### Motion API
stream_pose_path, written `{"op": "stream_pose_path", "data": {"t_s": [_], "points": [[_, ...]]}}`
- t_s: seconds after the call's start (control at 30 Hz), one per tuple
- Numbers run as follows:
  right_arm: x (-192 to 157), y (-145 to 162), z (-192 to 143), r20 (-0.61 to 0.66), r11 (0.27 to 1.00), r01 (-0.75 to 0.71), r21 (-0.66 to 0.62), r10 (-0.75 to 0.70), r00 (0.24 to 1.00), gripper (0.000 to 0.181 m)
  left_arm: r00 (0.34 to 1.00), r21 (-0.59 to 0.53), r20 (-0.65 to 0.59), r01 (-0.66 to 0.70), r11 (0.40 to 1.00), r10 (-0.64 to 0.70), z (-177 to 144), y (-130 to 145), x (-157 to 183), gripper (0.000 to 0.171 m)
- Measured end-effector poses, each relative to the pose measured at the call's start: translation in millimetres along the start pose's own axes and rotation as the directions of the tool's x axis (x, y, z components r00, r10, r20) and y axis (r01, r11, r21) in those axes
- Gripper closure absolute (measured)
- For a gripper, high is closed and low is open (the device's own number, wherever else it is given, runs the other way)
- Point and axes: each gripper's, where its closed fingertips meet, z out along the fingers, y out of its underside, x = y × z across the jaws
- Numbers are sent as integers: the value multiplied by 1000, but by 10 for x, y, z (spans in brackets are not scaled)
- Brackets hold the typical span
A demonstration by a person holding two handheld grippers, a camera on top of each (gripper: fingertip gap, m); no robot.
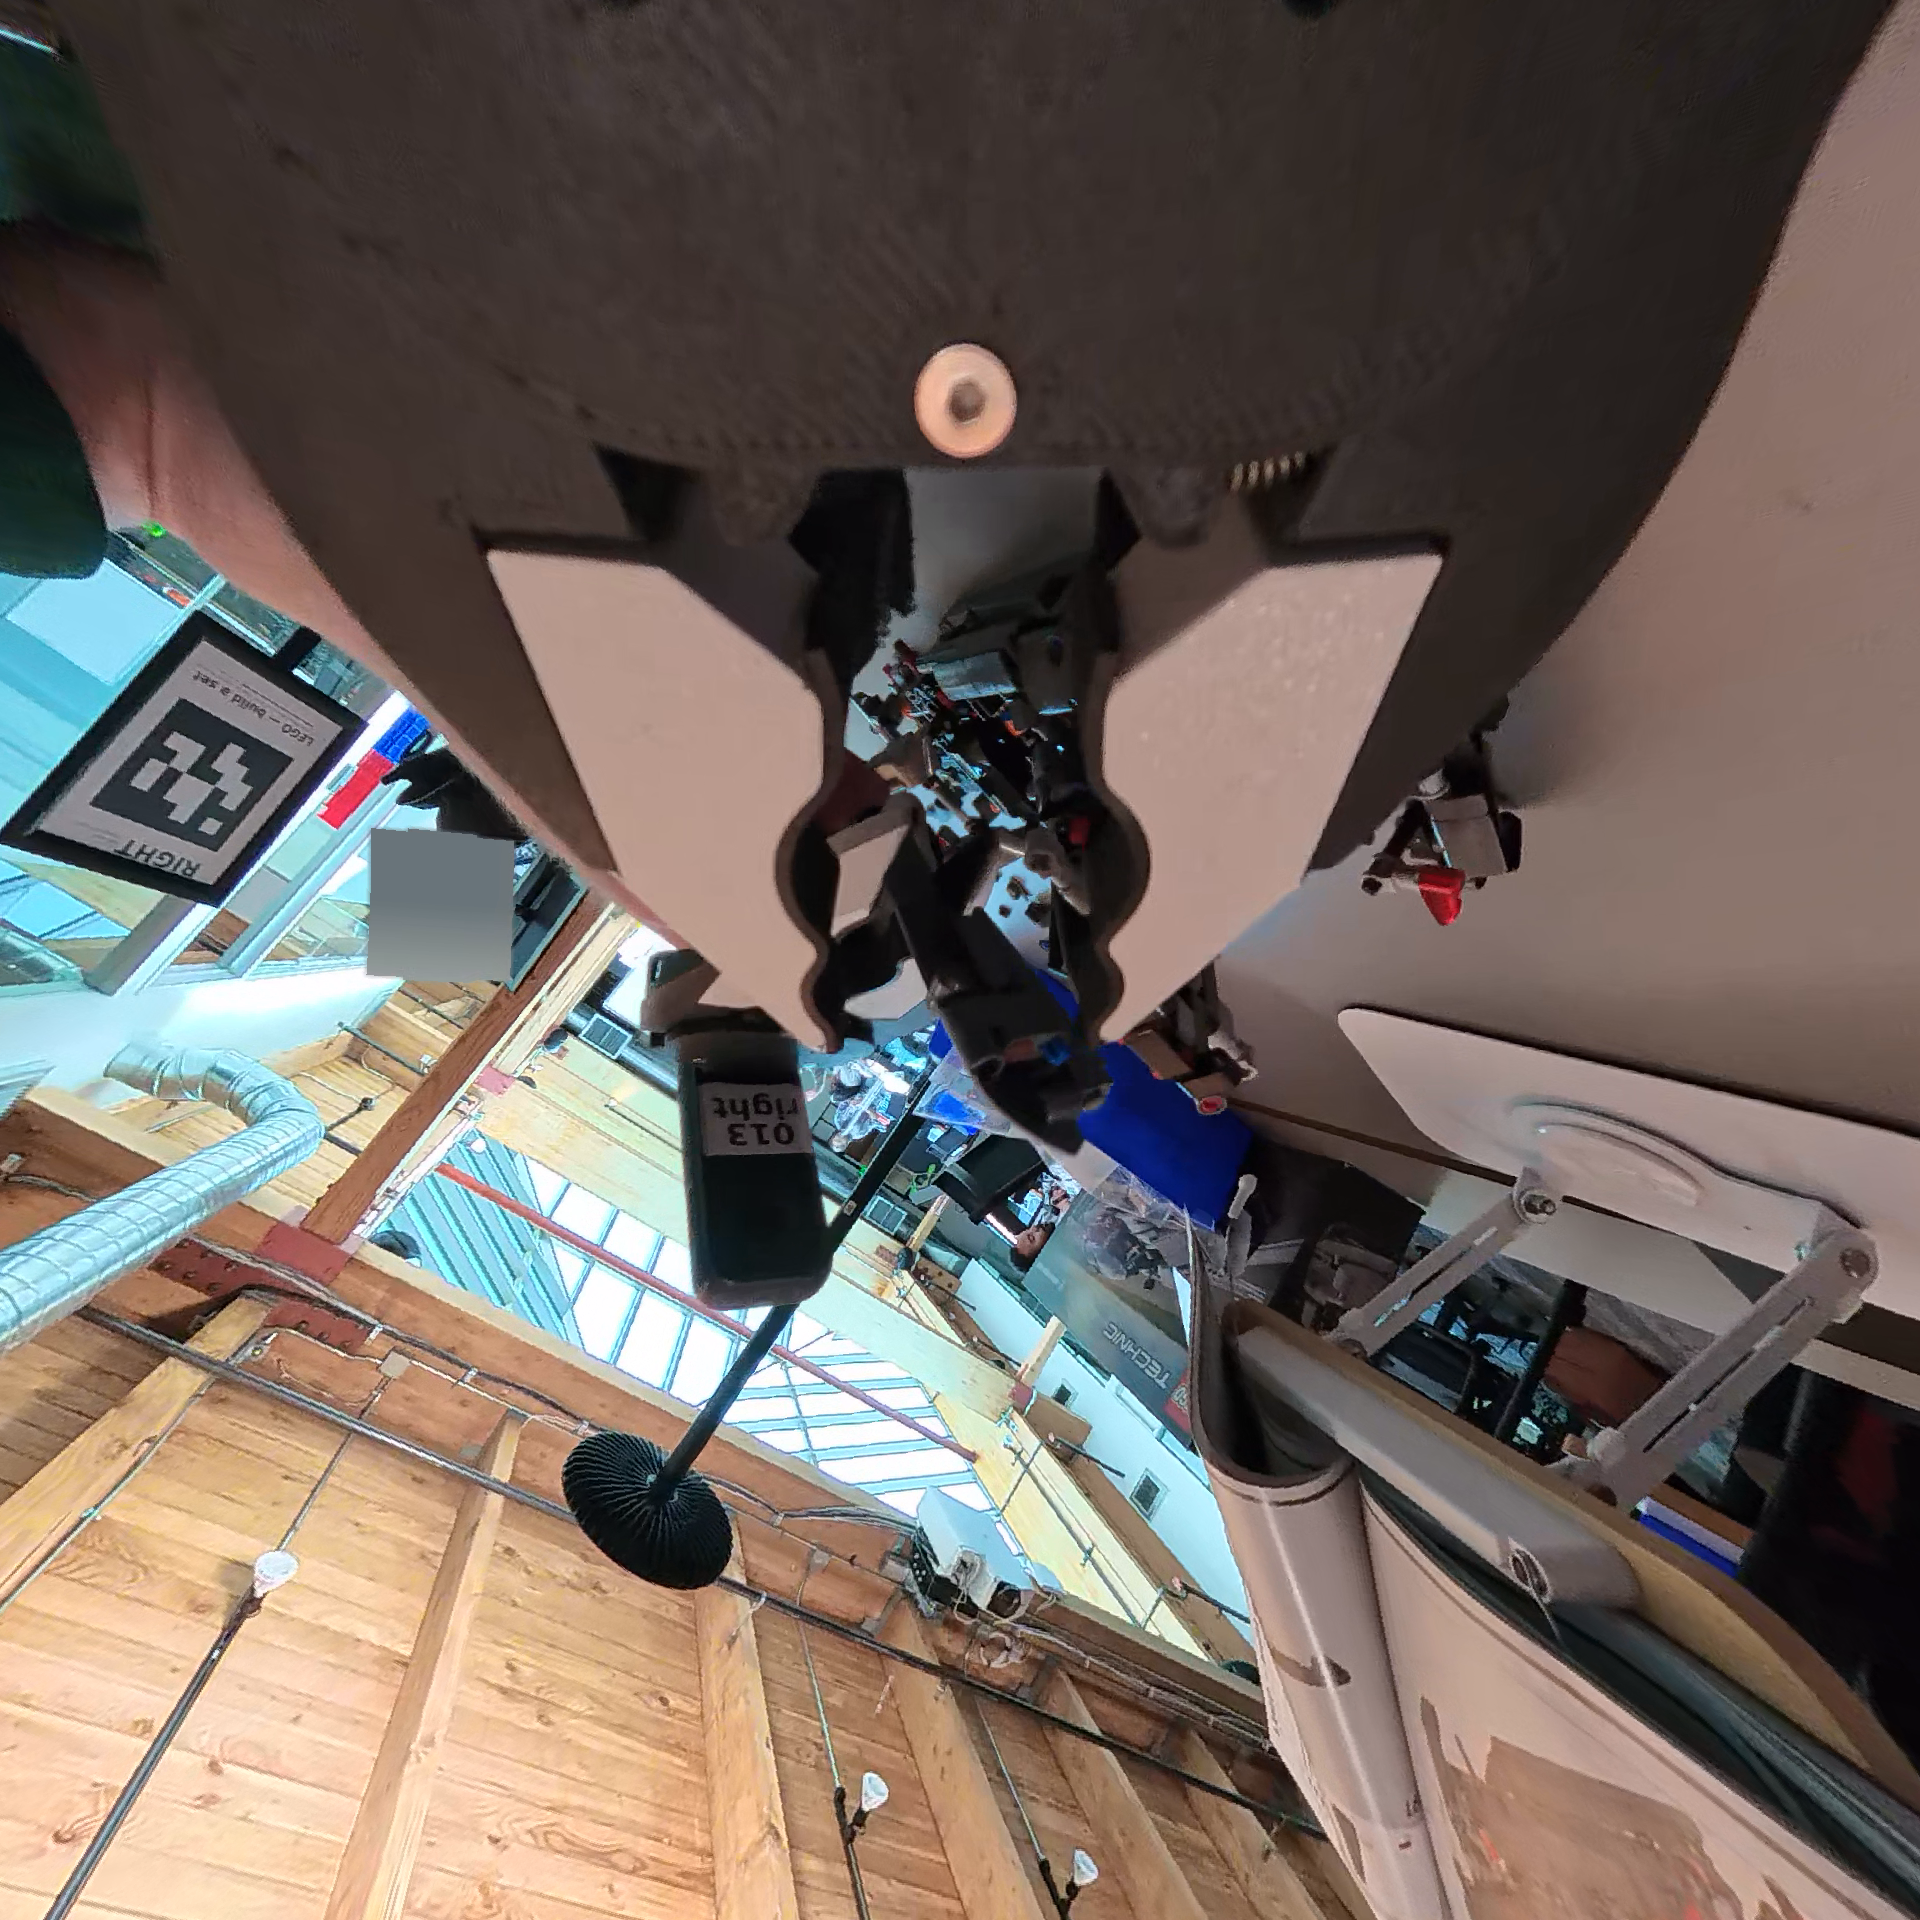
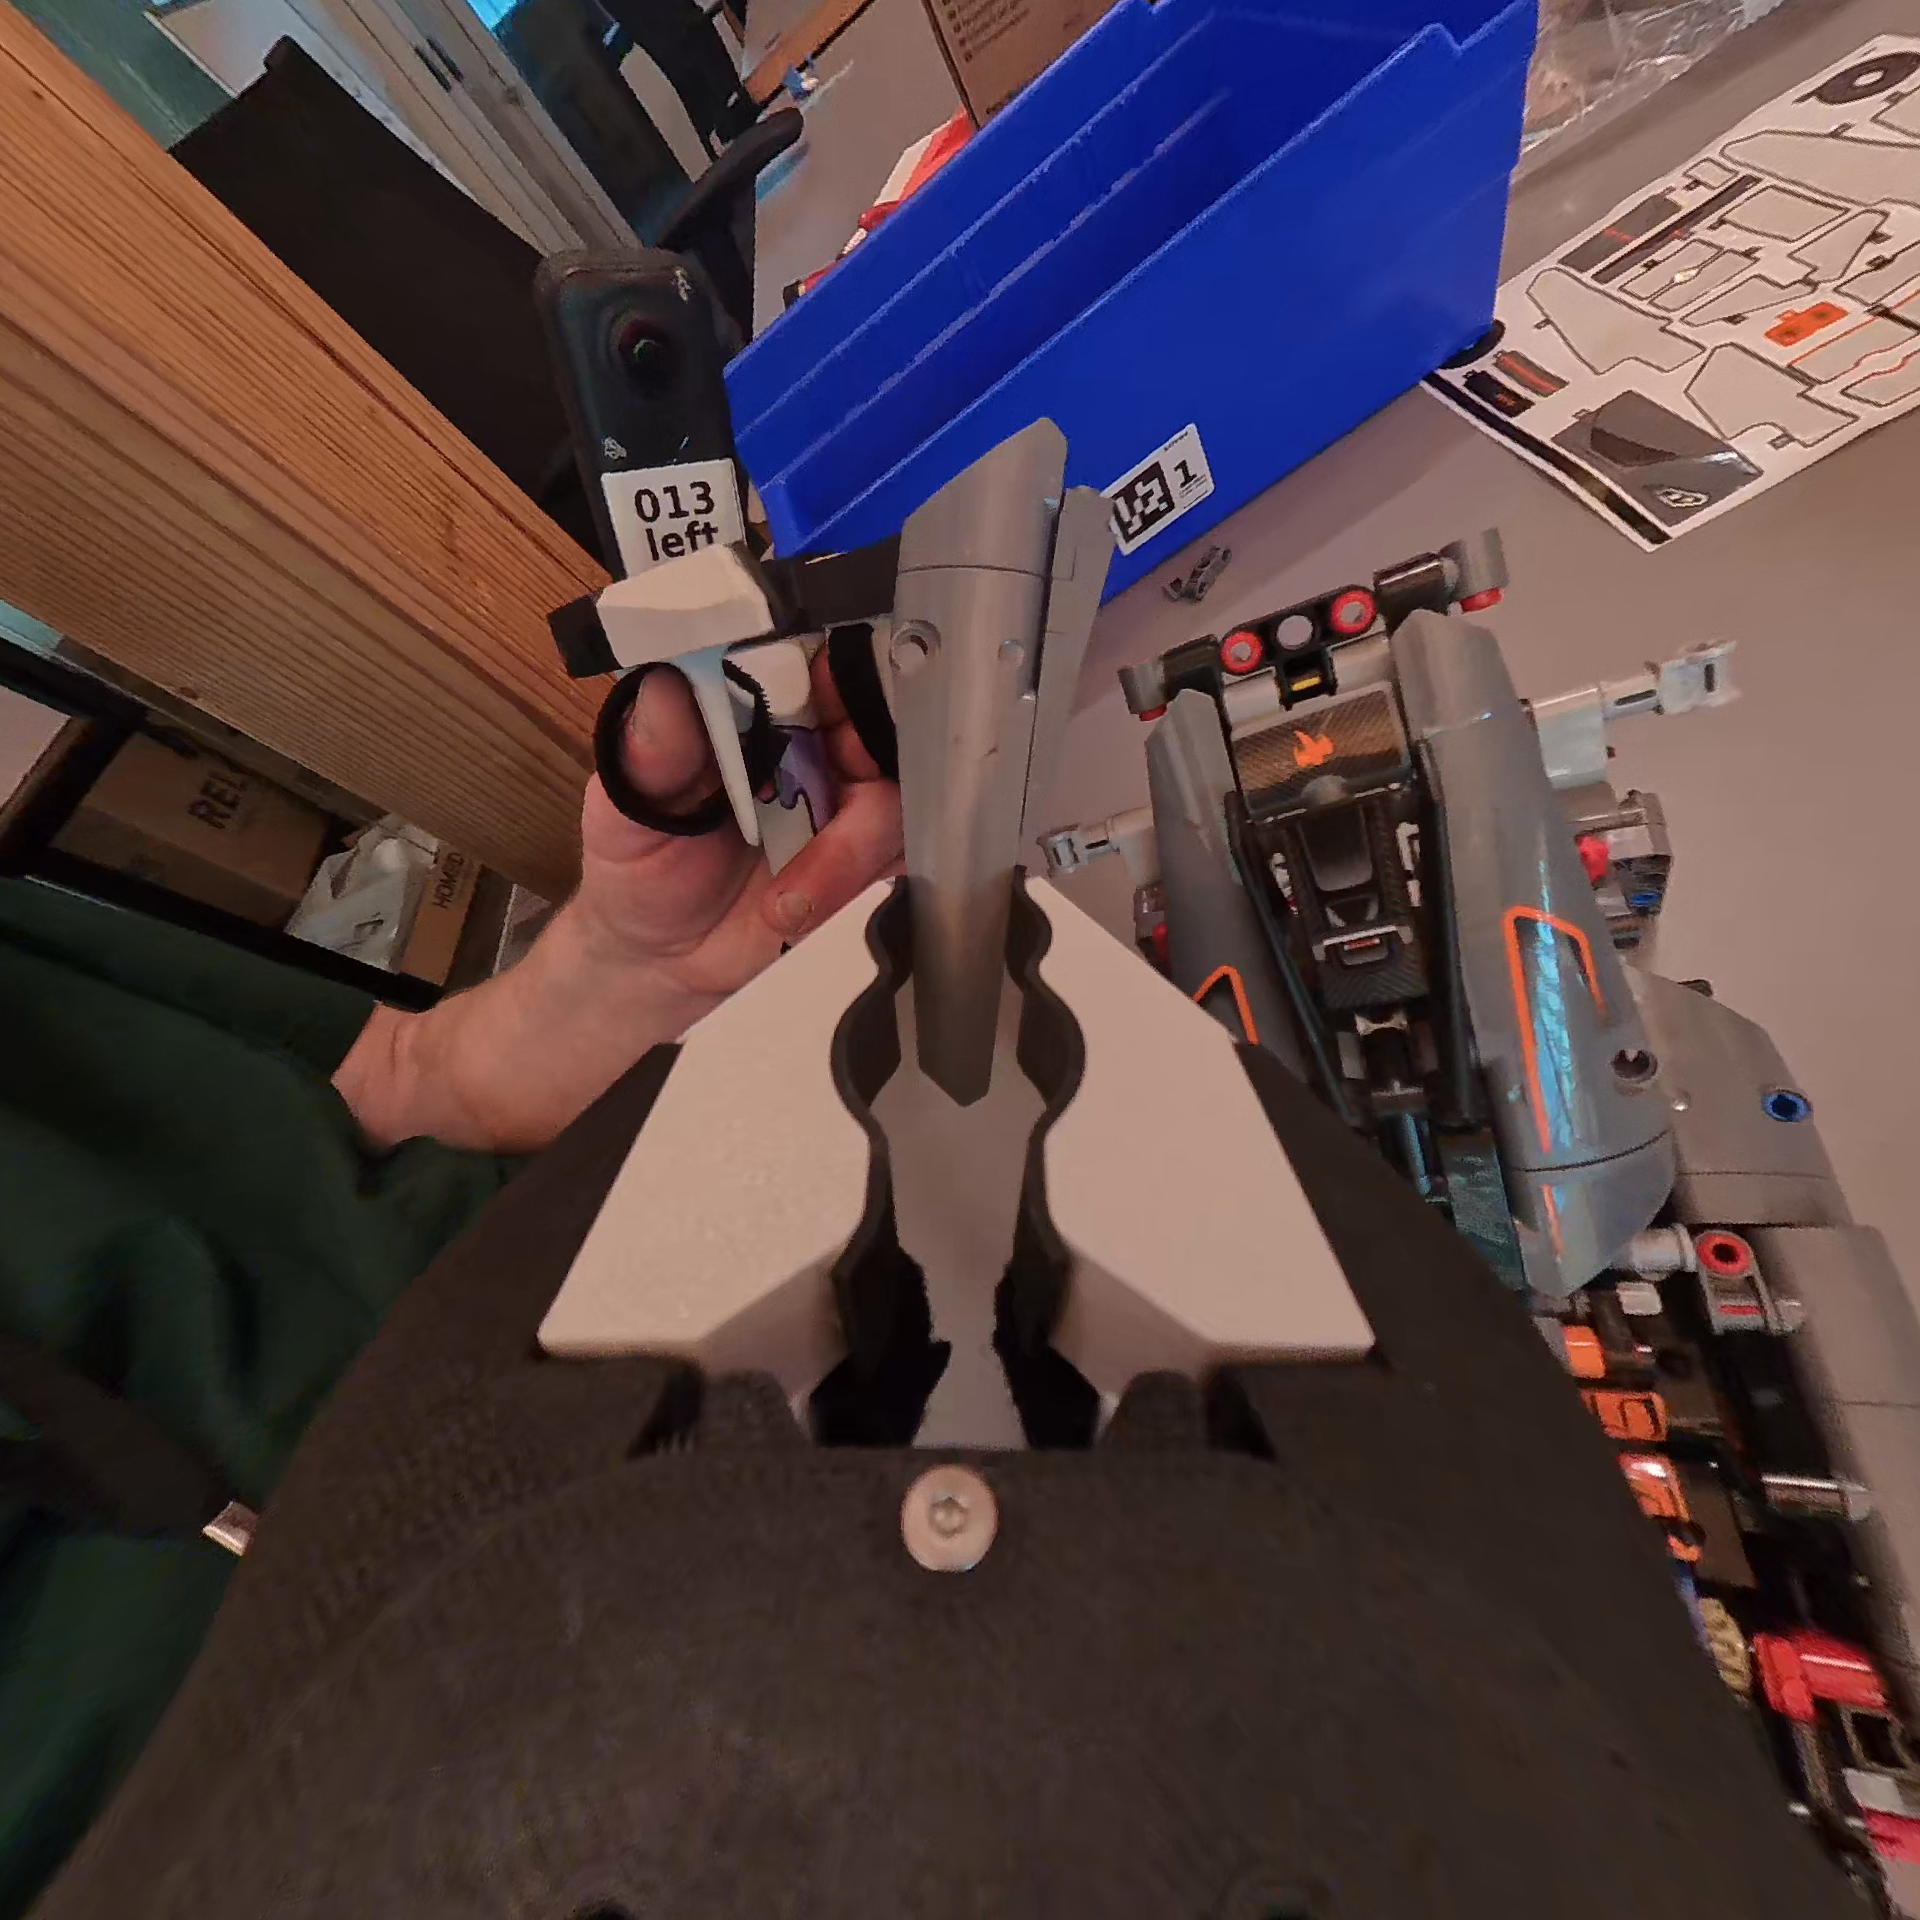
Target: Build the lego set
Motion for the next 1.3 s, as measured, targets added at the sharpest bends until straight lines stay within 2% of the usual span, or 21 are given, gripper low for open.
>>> {"op": "stream_pose_path", "data": {"t_s": [0.27,0.3,0.4,0.47,0.57,0.77,0.97,1.17,1.3], "points": [[26,-14,-7,-23,999,53,14,-53,998,165,995,-15,-31,-100,995,100,17,51,94,123],[12,-33,-22,-13,998,56,26,-56,998,165,992,-23,-5,-124,992,124,22,57,71,122],[-71,-84,-61,59,997,36,66,-40,997,166,965,-28,47,-255,966,256,38,98,118,119],[-138,-104,-92,131,995,-1,96,-11,991,166,926,-38,52,-373,927,374,50,168,194,116],[-123,-84,-127,145,993,9,116,-26,989,166,880,-87,83,-461,883,468,64,256,188,113],[-46,-34,-98,96,991,76,110,-86,992,165,924,-125,51,-371,920,380,65,395,161,96],[16,5,-19,34,990,133,52,-135,990,165,953,-151,38,-293,944,301,44,487,151,98],[-37,-26,-17,125,996,-29,86,18,992,166,971,-143,22,-231,962,236,119,541,144,101],[-74,-81,-49,216,980,-158,125,128,968,166,970,-151,65,-223,963,235,144,549,59,98]]}}
